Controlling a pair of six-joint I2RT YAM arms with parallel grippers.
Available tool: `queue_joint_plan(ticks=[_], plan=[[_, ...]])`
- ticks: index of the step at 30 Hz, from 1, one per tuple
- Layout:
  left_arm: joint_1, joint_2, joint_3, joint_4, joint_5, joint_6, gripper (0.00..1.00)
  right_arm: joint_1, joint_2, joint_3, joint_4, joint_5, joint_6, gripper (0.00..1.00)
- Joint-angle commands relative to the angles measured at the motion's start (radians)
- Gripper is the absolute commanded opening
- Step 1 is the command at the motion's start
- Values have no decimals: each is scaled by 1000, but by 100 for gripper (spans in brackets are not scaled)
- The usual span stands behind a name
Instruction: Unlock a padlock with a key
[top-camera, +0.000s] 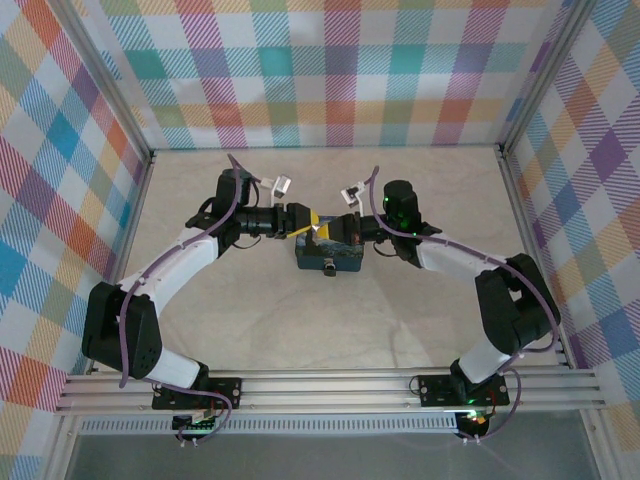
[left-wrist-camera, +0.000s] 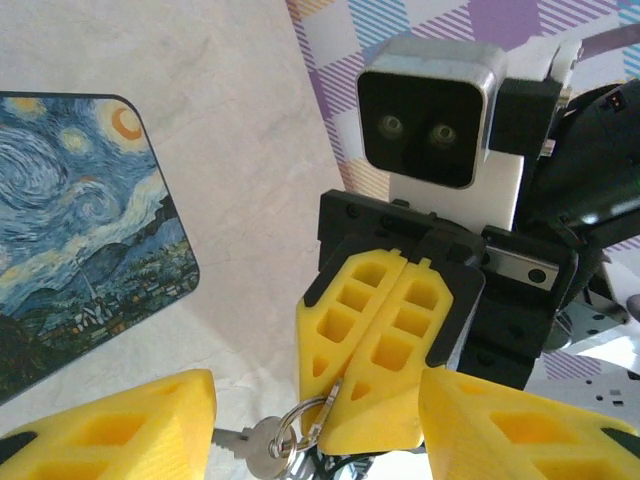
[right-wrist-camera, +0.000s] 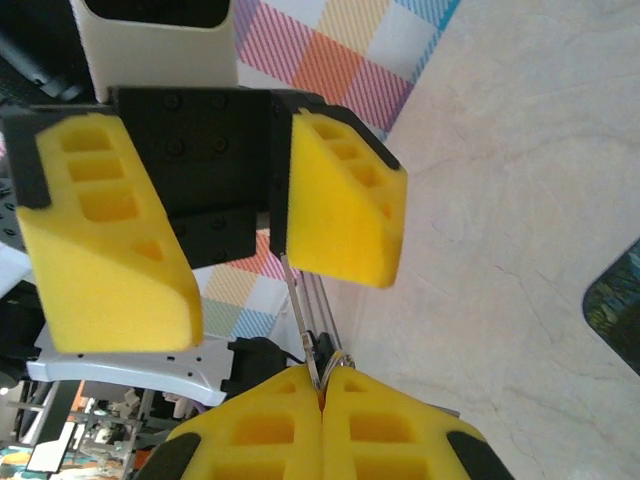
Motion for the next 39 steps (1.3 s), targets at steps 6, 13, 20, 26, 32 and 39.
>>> queue_joint_plan(ticks=[6,13,20,26,32,39], plan=[[-28,-66,6,-248,-393,-34,59,-32,-88,-16,-320,111,-180,0],[-345,-203,-194,-262,-892,-143,66,-125,-222,-72,-625,218,-270,0],[-600,-25,-204,-177,-1197,-188,68,-165,-345,-132,-729,276,-296,0],[-644,180,-112,-108,-1306,-174,72,-185,-376,-165,-730,296,-294,0],[-643,318,-32,-58,-1353,-150,69,-220,-391,-178,-728,293,-300,0],[-639,455,84,-118,-1443,-158,60,-236,-391,-186,-719,269,-297,0]])
